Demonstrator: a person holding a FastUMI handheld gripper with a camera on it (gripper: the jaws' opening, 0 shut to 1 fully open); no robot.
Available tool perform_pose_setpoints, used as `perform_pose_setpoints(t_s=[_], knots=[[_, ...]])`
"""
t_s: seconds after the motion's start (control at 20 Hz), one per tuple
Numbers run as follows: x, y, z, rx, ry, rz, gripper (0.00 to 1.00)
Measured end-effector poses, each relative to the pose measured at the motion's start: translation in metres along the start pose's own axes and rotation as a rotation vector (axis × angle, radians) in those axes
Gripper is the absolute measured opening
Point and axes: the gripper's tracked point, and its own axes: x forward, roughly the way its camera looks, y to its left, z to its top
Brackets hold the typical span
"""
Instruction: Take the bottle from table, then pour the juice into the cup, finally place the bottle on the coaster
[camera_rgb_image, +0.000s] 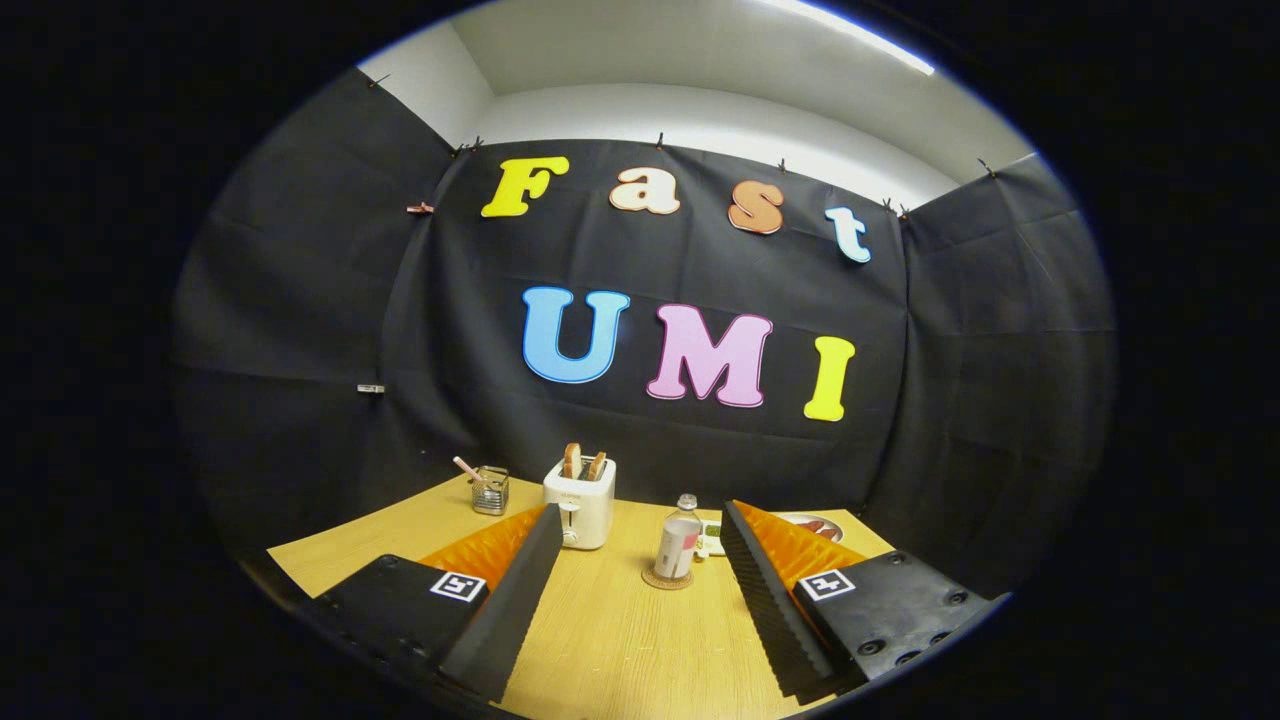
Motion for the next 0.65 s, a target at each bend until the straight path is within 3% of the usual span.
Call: perform_pose_setpoints(t_s=[0.65], knots=[[-0.004, -0.019, -0.007, 0.023, 0.052, -0.028, 0.97]])
